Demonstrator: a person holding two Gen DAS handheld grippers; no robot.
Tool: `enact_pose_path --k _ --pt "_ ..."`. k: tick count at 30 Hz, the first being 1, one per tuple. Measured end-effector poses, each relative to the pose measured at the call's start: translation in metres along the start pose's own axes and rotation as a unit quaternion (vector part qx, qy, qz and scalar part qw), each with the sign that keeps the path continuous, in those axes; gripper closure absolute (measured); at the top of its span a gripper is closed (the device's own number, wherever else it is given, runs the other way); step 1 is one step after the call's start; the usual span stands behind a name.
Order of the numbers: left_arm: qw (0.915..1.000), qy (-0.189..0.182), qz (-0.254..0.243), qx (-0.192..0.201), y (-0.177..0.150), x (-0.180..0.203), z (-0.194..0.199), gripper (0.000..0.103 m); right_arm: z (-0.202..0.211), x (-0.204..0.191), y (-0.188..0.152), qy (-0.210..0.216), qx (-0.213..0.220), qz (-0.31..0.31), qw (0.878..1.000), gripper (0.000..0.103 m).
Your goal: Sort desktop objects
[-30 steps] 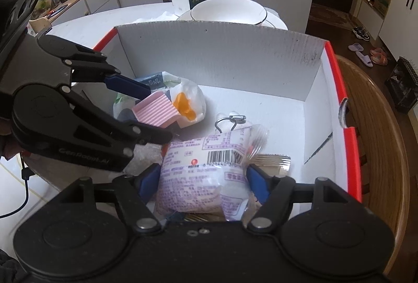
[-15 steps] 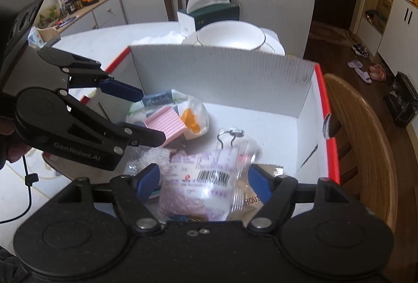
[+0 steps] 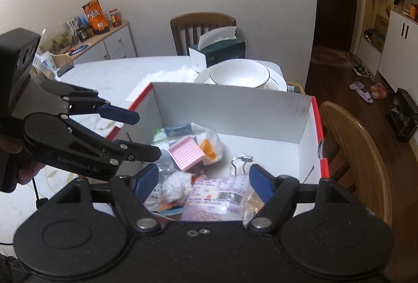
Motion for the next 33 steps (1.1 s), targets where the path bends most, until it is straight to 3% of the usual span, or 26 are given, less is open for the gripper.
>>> enact_pose_path --k 8,19,24,33 --pt "0.9995 0.003 0.011 0.029 -0.007 -0.005 0.040 0.032 0.010 -0.024 0.004 -0.008 0.022 -0.014 1.000 0.026" --pt "0.9988 -0.003 0.024 0.043 -0.021 -0.013 0.074 0.018 0.024 -0.051 -0.002 -0.030 0.042 -0.040 0.998 0.025" --pt "0.9985 -0.007 0.025 0.048 -0.029 -0.015 0.087 0.000 0.032 -0.061 -0.007 -0.044 0.046 -0.048 0.997 0.025" --pt "0.9982 -0.014 0.010 0.058 -0.039 -0.009 0.108 0.000 0.047 -0.075 -0.015 -0.077 0.057 -0.062 0.994 0.025"
Point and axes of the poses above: each gripper's, at about its wrist camera, not at the fingertips, and z roughly against the way its jaws point, x to its right, y to its top, the point moved 9 cm from there along -z, roughly the way its jaws point, and after that the axes turned 6 degrees about x, right-handed, at the moved point
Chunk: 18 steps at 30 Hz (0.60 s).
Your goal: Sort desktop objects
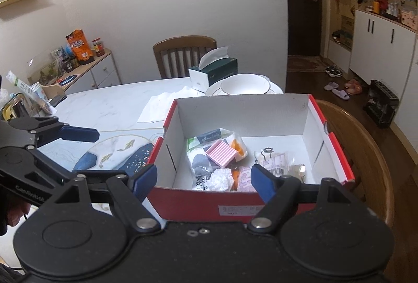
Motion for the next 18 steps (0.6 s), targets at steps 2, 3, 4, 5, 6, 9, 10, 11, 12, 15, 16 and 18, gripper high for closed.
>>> enact_pose_path --k 2,3,4,5,6,9,10,11,12,15,16,18 --pt "1.0000 -0.005 -0.004 0.002 0.000 0.002 0.004 0.000 0.004 -0.001 -0.002 -0.009 0.003 -0.004 1.000 0.024" --pt "1.0000 -0.006 -0.006 0.004 -0.001 0.003 0.006 0.000 0.005 -0.001 -0.003 -0.013 0.004 -0.006 1.000 0.024" --pt "0.9999 -0.006 -0.009 0.004 -0.001 0.004 0.008 0.000 0.006 -0.002 -0.005 -0.017 0.004 -0.007 1.000 0.024" --pt "0.9999 -0.006 -0.012 0.004 -0.002 0.004 0.009 0.000 0.007 -0.002 -0.006 -0.020 0.004 -0.009 1.000 0.024" --pt "0.9998 -0.007 -0.015 0.004 -0.002 0.004 0.010 0.000 0.008 -0.003 -0.007 -0.023 0.004 -0.011 1.000 0.024" --pt "0.9997 -0.014 -0.020 0.005 -0.005 0.006 0.014 0.000 0.012 -0.004 -0.011 -0.031 0.006 -0.017 0.999 0.024" --pt "0.9997 -0.016 -0.020 0.005 -0.005 0.006 0.015 0.000 0.014 -0.005 -0.012 -0.032 0.005 -0.018 0.999 0.024" --pt "0.9996 -0.018 -0.021 0.005 -0.006 0.007 0.016 0.000 0.015 -0.005 -0.013 -0.034 0.005 -0.020 0.999 0.024" --pt "0.9996 -0.019 -0.022 0.006 -0.006 0.008 0.017 0.000 0.016 -0.005 -0.014 -0.035 0.005 -0.020 0.999 0.024" --pt "0.9995 -0.018 -0.027 0.006 -0.008 0.010 0.020 0.000 0.020 -0.008 -0.017 -0.037 0.004 -0.020 0.999 0.024" --pt "0.9995 -0.016 -0.027 0.006 -0.008 0.010 0.020 0.000 0.022 -0.008 -0.018 -0.038 0.003 -0.019 0.999 0.024" --pt "0.9995 -0.017 -0.025 0.004 -0.009 0.010 0.020 0.000 0.024 -0.009 -0.020 -0.041 0.003 -0.020 0.999 0.024"
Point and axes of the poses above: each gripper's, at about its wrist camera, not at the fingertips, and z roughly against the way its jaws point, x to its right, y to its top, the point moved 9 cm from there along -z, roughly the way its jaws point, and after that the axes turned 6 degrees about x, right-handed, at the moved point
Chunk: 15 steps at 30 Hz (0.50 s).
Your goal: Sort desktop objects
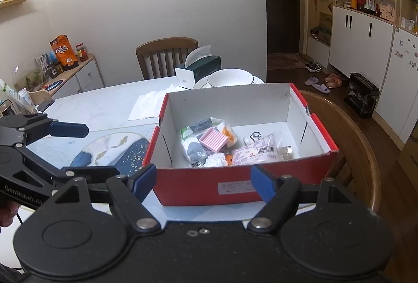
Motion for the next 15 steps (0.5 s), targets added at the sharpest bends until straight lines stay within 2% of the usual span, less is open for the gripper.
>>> enact_pose_path --k 15 --pt "1.0000 -0.006 -0.004 -0.003 -0.0043 0.0036 0.0016 0.000 0.0054 -0.0029 -0.0064 -0.016 0.000 -0.005 1.000 0.024"
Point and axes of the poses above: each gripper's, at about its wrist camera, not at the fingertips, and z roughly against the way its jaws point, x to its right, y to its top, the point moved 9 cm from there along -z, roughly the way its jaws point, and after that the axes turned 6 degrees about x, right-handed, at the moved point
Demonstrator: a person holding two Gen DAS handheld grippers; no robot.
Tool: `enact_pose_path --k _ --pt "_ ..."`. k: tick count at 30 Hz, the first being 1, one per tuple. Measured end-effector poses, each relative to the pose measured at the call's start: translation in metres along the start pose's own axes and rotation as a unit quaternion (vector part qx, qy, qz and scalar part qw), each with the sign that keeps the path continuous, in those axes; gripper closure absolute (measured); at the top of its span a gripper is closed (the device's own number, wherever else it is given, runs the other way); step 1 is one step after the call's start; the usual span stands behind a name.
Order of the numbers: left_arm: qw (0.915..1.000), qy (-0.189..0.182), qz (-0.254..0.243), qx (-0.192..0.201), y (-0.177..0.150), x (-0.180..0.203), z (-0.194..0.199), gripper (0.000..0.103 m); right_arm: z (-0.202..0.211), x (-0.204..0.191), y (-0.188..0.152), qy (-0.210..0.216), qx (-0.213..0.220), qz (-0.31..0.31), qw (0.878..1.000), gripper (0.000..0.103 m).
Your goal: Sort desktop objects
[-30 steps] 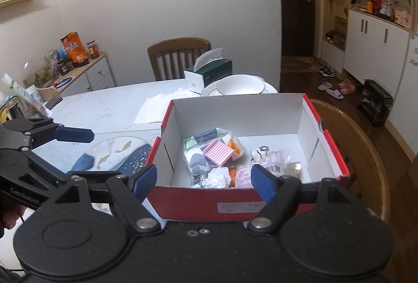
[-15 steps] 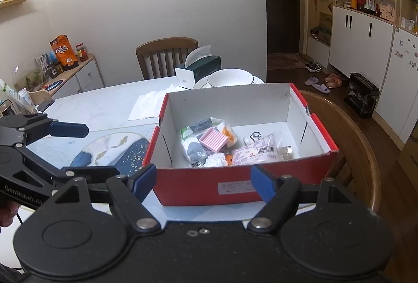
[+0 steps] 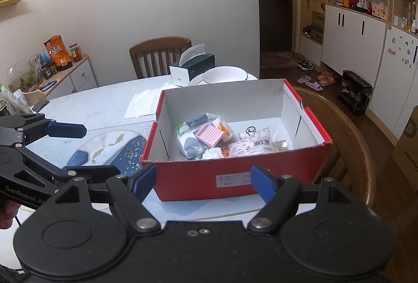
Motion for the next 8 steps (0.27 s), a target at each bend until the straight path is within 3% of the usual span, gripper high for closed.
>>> enact_pose_path --k 8 --pt "1.0000 -0.009 0.001 0.002 0.0004 -0.0011 0.0005 0.000 0.0001 -0.0009 -0.0001 -0.002 0.000 0.000 1.000 0.024"
Point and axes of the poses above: each gripper's, at about its wrist camera, not at the fingertips, and z roughly against the way its jaws point, x to its right, y to its top, the point moved 9 cm from there along -z, roughly the way its jaws point, and after that the axes turned 6 degrees about x, right-handed, at the moved point
